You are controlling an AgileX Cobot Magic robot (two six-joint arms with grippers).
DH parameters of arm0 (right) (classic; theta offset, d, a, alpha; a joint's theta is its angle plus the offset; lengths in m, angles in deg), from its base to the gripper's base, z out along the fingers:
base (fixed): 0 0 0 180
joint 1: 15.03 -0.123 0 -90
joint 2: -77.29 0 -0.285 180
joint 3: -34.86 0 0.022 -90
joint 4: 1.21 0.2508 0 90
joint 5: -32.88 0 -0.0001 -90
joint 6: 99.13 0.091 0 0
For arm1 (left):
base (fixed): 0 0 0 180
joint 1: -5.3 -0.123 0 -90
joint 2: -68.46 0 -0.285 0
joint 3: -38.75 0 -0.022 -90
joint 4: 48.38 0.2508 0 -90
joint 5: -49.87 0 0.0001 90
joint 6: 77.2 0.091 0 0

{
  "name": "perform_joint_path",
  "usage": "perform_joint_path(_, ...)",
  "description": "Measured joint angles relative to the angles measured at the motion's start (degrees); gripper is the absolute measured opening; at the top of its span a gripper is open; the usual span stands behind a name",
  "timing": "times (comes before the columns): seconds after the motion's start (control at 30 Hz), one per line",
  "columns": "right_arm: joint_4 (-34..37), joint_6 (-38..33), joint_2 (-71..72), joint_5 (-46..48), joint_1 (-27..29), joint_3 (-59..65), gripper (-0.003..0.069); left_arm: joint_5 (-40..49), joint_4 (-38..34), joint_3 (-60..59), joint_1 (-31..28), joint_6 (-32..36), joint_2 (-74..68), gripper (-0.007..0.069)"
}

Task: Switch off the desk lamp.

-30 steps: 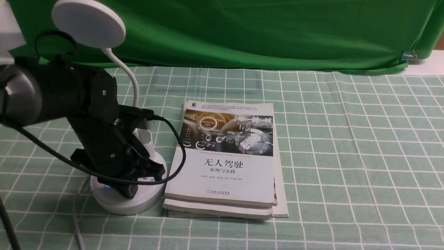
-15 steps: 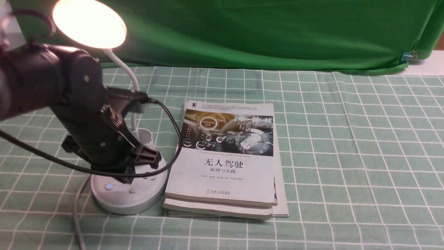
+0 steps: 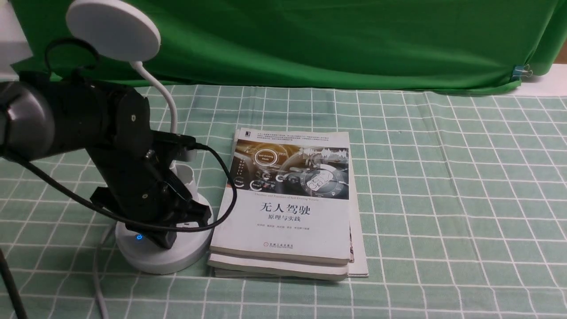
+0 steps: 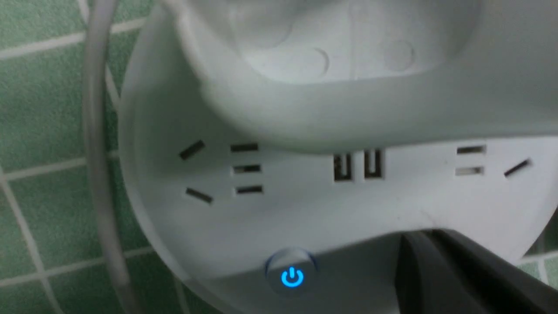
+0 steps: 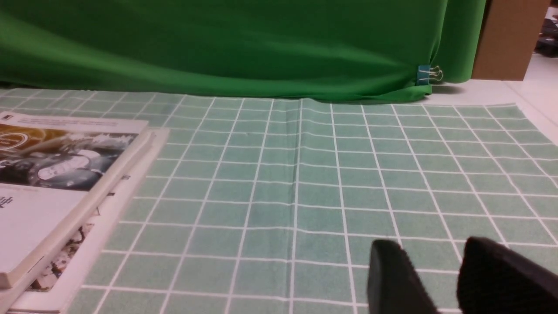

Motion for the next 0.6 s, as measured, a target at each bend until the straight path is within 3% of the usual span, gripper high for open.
perform_joint_path(0.33, 0.0, 0.0, 0.0, 0.0, 0.0, 0.0, 0.0242, 0.1, 0.1, 0.0, 0.0, 0.0, 1.2, 0.0006)
perform_joint_path(0.6, 0.0, 0.0, 0.0, 0.0, 0.0, 0.0, 0.0242, -1.1, 0.1, -4.1, 0.0, -0.1, 14.7, 0.0006)
